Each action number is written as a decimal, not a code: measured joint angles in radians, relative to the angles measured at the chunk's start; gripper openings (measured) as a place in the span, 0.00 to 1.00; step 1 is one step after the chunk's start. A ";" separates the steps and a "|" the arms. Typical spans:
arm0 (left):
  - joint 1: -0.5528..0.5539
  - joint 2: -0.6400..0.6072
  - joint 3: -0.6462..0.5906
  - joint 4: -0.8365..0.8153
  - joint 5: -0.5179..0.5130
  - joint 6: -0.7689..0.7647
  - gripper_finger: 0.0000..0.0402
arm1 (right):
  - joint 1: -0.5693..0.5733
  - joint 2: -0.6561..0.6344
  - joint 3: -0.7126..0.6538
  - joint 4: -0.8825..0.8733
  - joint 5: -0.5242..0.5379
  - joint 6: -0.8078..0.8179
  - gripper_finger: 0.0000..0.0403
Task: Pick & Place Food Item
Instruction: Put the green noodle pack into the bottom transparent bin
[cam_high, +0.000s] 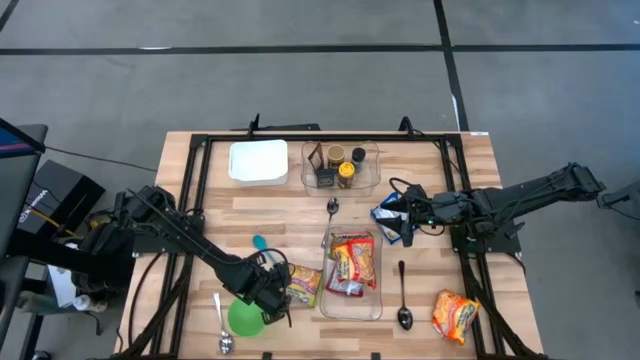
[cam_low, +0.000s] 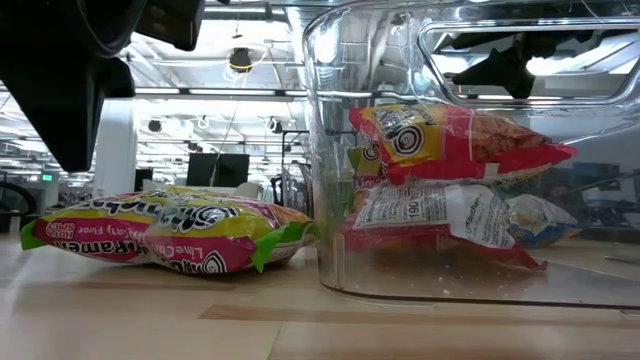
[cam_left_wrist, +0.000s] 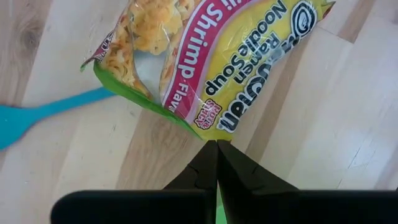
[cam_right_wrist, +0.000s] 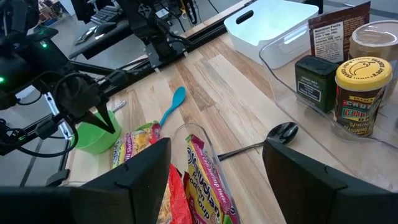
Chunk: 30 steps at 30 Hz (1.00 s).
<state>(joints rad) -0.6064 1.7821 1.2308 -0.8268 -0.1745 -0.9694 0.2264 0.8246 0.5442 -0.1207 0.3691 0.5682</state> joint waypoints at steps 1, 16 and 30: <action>0.000 0.000 0.000 0.000 0.000 0.006 0.03 | 0.000 0.000 0.000 0.000 0.000 0.000 0.62; 0.000 -0.001 -0.003 0.007 0.000 0.022 0.33 | 0.000 0.000 0.000 0.000 0.000 0.000 0.62; 0.002 -0.002 -0.118 0.191 0.051 0.022 0.41 | 0.000 0.000 0.000 0.000 0.000 0.000 0.62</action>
<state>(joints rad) -0.6041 1.7798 1.1132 -0.6363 -0.1230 -0.9470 0.2266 0.8246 0.5442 -0.1207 0.3691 0.5682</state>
